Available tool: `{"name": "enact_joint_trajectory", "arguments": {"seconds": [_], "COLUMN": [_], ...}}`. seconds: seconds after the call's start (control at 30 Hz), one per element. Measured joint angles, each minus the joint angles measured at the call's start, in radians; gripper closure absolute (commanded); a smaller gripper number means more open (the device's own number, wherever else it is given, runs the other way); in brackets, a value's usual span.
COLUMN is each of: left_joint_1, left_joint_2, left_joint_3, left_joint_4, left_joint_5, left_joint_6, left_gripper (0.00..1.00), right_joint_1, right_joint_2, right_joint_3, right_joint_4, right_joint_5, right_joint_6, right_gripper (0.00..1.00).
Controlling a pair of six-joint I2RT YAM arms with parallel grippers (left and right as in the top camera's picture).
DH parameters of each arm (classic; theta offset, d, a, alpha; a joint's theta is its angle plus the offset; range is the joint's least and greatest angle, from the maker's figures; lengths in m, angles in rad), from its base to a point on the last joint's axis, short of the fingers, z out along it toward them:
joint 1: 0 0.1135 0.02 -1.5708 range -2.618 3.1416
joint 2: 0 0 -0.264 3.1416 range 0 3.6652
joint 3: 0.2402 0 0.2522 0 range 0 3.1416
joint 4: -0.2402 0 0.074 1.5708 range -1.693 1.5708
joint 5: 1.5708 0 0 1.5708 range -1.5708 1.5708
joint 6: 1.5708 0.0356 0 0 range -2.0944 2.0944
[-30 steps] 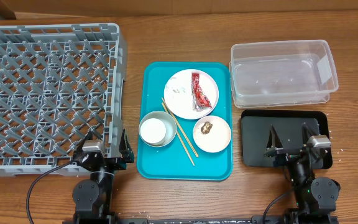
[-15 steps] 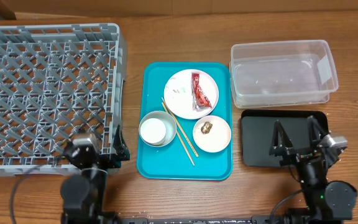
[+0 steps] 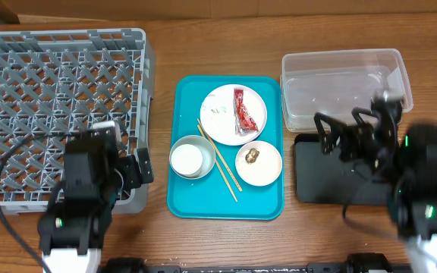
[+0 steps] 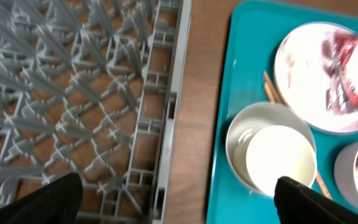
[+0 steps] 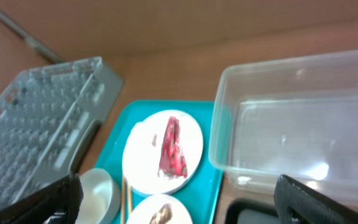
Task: Sort waste into correct bins and load items into the dishwasher
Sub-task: 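Grasp the red wrapper and tissue on the white plate with the right gripper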
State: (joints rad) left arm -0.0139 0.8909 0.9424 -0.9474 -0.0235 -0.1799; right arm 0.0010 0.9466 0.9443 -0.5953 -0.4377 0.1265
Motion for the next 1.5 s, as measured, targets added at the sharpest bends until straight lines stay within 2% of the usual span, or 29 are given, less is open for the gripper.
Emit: {"name": "enact_joint_trajectory", "arguments": {"seconds": [0.2, 0.3, 0.5, 0.63, 0.9, 1.07, 1.4, 1.43, 1.5], "left_joint_1": [0.0, 0.0, 0.0, 0.0, 0.0, 0.0, 0.0, 0.0, 0.0], "left_joint_2": [0.099, 0.109, 0.109, 0.109, 0.109, 0.109, 0.109, 0.109, 0.109], "left_joint_3": [0.047, 0.048, 0.049, 0.049, 0.049, 0.05, 0.05, 0.05, 0.05], "left_joint_4": [-0.063, -0.064, -0.064, -0.064, -0.064, -0.074, -0.074, -0.074, -0.074], "left_joint_5": [0.011, 0.024, 0.035, 0.039, 0.039, 0.039, 0.039, 0.039, 0.039], "left_joint_6": [-0.021, -0.035, -0.054, -0.054, -0.054, -0.055, -0.054, -0.055, -0.055], "left_gripper": [0.0, 0.0, 0.0, 0.0, 0.0, 0.0, 0.0, 0.0, 0.0], "right_joint_1": [0.062, 0.116, 0.161, 0.202, 0.415, 0.477, 0.479, 0.478, 0.48], "right_joint_2": [0.332, 0.443, 0.553, 0.587, 0.73, 0.871, 1.089, 1.109, 1.135], "right_joint_3": [0.387, 0.505, 0.565, 0.565, 0.57, 0.57, 0.57, 0.57, 0.57], "right_joint_4": [-0.369, -0.446, -0.336, -0.261, -0.248, -0.248, -0.189, -0.183, -0.177], "right_joint_5": [-0.026, -0.011, -0.069, -0.092, 0.129, 0.23, 0.271, 0.271, 0.27], "right_joint_6": [-0.098, -0.131, -0.098, -0.068, -0.049, -0.029, 0.041, 0.048, 0.059], "right_gripper": [0.0, 0.01, 0.0, 0.05, 0.1, 0.2, 0.28, 0.31, 0.42]}}
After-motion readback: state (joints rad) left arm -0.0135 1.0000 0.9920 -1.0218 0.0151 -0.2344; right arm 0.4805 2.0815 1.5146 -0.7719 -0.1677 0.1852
